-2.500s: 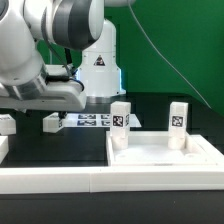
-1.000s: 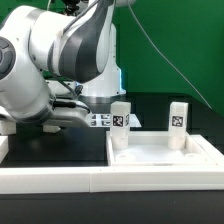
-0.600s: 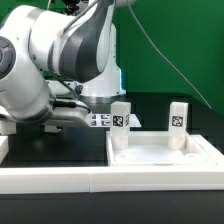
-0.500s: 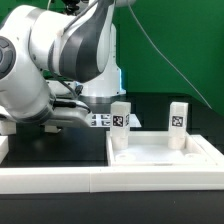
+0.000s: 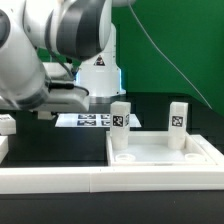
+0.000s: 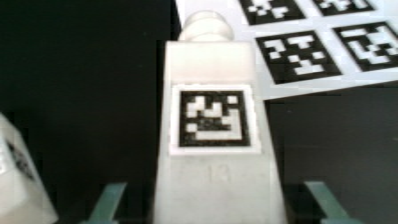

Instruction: Assemble square table

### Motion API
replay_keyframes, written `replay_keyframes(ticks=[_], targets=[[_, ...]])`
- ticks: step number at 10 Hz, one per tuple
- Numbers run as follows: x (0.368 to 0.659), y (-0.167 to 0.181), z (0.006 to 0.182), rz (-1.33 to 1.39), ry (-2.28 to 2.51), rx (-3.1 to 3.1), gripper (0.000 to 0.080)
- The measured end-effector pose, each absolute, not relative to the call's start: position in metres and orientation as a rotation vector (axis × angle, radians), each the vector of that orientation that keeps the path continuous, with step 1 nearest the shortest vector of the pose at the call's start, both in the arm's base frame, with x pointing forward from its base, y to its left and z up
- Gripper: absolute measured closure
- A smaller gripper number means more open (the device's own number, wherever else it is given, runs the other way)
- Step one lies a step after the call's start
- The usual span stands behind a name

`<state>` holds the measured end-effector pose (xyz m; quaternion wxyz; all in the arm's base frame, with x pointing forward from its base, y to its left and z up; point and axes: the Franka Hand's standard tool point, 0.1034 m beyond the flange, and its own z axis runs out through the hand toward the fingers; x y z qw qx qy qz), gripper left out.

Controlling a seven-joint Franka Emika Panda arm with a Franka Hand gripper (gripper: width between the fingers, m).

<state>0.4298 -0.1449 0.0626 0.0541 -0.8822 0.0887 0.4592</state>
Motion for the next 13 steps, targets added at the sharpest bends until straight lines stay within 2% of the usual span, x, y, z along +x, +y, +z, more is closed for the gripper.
replay_keyframes(ticks=[1,4,5,7,9,10,13], targets=[[0.438,-0.15,0.069,1.372,0.278,-2.69,0.0509],[0.443,-0.153,0.06,1.288,0.275,-2.75,0.0509],[0.453,-0.156,0.058,1.152,0.265,-2.833,0.0509],[0.457,-0.15,0.071,1.001,0.284,-2.896,0.0509],[0.491,-0.14,0.083,0.812,0.332,-3.0,0.0509],[0.502,-0.137,0.084,0.704,0.301,-3.052,0.0509],[0.51,-0.139,0.083,0.412,0.303,-3.135,0.0509]])
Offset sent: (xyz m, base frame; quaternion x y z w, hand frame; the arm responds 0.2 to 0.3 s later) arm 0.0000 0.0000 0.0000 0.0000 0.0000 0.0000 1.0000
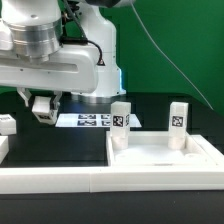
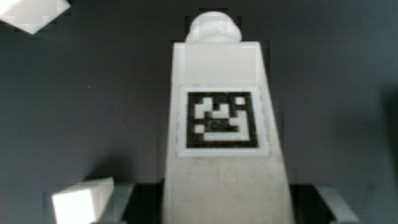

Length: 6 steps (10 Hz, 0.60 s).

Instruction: Assemble square table

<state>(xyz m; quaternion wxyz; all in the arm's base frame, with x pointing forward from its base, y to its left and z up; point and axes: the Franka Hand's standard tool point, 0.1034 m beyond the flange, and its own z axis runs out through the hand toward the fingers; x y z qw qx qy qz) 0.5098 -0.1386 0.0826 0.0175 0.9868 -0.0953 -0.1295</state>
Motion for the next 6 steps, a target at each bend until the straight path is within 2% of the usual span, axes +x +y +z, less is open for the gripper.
replay_keyframes(ticks=[4,6], targets=[[0.55,-0.103,0.096,-0.053,-0.267,3.048,0.0509],[0.557,-0.105,0.094,0.125,-0.243,3.019,0.0509]])
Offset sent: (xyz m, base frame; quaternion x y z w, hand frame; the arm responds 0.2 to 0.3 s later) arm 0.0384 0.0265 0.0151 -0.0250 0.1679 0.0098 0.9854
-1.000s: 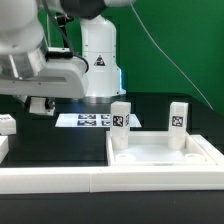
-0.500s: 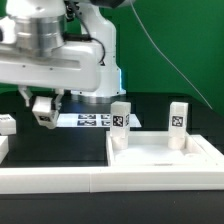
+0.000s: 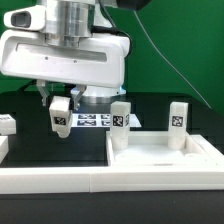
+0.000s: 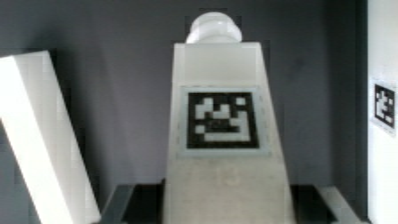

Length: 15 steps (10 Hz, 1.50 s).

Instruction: Assemble square table

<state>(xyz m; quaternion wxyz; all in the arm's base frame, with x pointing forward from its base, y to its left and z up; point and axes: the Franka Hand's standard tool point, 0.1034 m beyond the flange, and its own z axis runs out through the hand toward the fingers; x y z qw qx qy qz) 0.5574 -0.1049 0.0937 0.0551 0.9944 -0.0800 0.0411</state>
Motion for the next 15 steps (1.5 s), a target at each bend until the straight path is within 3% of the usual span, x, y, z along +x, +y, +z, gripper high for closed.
replay_keyframes(ticks=[2,6,7,11,15], targets=[[0.555,-0.102,0.091,0.19,-0.243,3.004,0.0509],[0.594,-0.05,0.113,0.214,-0.397,3.02,0.0509],[0.598,-0.043,0.112,0.213,-0.398,3.017,0.0509],[0.597,-0.042,0.111,0.21,-0.407,3.019,0.0509],[0.602,0.017,0.123,0.23,-0.503,3.037,0.0509]])
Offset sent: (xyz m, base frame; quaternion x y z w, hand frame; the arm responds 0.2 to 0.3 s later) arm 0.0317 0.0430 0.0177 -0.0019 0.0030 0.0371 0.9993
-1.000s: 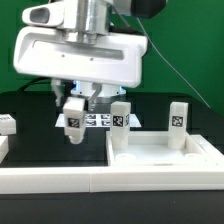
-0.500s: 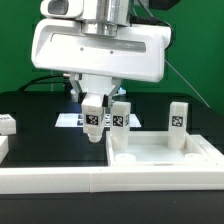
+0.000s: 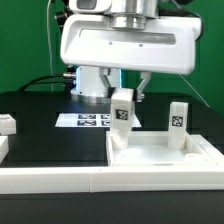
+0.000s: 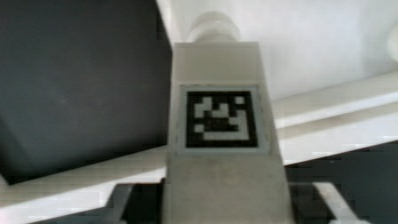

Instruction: Assemble square table

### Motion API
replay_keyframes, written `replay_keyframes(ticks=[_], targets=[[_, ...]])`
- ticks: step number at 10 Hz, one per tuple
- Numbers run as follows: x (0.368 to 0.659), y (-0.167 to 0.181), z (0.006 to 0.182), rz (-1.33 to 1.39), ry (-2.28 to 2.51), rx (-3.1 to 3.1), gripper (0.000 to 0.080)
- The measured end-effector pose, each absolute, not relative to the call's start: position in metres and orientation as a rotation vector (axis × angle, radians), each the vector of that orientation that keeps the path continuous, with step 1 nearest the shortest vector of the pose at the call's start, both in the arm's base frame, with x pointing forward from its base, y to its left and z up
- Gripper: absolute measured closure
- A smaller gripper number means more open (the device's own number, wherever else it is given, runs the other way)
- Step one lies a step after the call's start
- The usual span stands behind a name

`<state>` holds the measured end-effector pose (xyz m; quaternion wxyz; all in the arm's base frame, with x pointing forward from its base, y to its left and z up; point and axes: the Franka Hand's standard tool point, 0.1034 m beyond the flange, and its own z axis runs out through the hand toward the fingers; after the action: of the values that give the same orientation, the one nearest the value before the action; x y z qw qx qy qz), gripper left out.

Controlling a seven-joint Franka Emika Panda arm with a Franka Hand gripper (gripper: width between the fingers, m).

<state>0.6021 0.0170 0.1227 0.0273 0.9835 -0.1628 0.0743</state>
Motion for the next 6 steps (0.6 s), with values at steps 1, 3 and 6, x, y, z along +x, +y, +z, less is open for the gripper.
replay_keyframes(ticks=[1,3,6], targets=[[0.602,0.03,0.125,0.238,-0.503,3.042,0.0509],[0.602,0.027,0.123,0.234,-0.498,3.04,0.0509],[0.597,0.039,0.12,0.285,-0.548,3.039,0.0509]])
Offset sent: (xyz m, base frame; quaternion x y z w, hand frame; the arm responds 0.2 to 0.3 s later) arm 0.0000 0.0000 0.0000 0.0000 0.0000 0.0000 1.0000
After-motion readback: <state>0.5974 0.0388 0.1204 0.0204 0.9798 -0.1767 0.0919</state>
